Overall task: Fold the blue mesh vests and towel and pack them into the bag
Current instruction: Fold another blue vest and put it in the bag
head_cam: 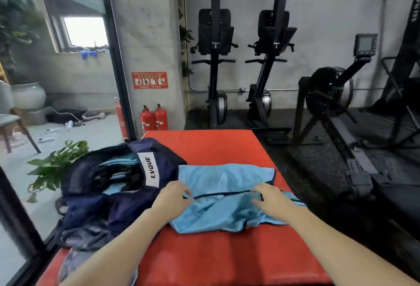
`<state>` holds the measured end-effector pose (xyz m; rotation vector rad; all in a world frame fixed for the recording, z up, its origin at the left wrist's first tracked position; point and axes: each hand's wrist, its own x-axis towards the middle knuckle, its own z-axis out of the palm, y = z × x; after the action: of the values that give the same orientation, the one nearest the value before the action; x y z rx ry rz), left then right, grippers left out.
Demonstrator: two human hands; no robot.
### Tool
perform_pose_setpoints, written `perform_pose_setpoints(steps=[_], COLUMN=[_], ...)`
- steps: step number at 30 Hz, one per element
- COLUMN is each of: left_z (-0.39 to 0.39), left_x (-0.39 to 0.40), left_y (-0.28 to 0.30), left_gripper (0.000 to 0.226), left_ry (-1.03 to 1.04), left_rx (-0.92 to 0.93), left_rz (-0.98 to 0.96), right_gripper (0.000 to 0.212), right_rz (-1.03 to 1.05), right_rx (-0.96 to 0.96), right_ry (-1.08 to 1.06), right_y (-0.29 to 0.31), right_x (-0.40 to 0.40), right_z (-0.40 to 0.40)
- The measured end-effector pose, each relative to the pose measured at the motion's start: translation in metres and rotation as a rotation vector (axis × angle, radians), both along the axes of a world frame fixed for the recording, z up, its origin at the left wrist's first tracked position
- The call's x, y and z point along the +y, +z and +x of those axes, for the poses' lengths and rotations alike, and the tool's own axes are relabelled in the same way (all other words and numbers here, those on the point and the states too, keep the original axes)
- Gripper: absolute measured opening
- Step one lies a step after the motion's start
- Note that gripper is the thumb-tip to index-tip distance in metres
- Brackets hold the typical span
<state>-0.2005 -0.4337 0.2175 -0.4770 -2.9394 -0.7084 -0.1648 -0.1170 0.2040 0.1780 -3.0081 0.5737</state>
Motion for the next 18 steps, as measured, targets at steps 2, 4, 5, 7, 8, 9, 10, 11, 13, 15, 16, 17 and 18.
perform_pose_setpoints(steps=[2,4,5,7,8,9,10,11,13,15,16,17,18], left_z=[0.007,0.015,0.019,0.027,0.029,0.030,0.030,0.030,0.027,0.024,0.022,0.020,0.019], left_x=[0.004,0.010,0.013,0.020,0.024,0.027,0.029,0.032,0.035,0.036,0.037,0.038,0.040], left_y=[-0.027,-0.043,-0.049,-0.059,-0.063,-0.066,-0.068,-0.069,-0.070,-0.072,-0.071,-0.068,-0.063], left_gripper=[0.014,0.014,0.014,0.021,0.030,0.039,0.045,0.047,0.033,0.016,0.011,0.008,0.007], left_ry=[-0.021,-0.036,-0.051,-0.125,-0.171,-0.203,-0.214,-0.213,-0.197,-0.172,-0.148,-0.117,-0.088], left_rx=[0.087,0.124,0.108,0.007,-0.042,-0.073,-0.091,-0.092,-0.074,-0.071,-0.083,-0.109,-0.137], left_rz=[-0.072,0.016,0.061,0.038,0.005,-0.020,-0.049,-0.078,-0.109,-0.056,0.014,0.092,0.166], right_gripper=[0.039,0.037,0.034,0.033,0.032,0.031,0.029,0.026,0.025,0.031,0.035,0.038,0.042], right_rz=[-0.006,-0.015,-0.030,-0.079,-0.118,-0.168,-0.208,-0.226,-0.194,-0.125,-0.097,-0.089,-0.093], right_rx=[-0.010,0.047,0.082,0.147,0.182,0.192,0.193,0.182,0.125,0.072,0.057,0.058,0.066], right_ry=[-0.060,-0.128,-0.152,-0.143,-0.118,-0.091,-0.041,0.019,0.130,0.182,0.184,0.183,0.175], right_y=[-0.029,-0.047,-0.055,-0.060,-0.061,-0.057,-0.052,-0.048,-0.045,-0.051,-0.054,-0.057,-0.059], right_x=[-0.004,-0.008,-0.010,-0.017,-0.021,-0.027,-0.033,-0.040,-0.051,-0.055,-0.055,-0.056,-0.056], right_z=[0.001,0.005,0.007,0.011,0.013,0.015,0.017,0.018,0.022,0.023,0.022,0.020,0.018])
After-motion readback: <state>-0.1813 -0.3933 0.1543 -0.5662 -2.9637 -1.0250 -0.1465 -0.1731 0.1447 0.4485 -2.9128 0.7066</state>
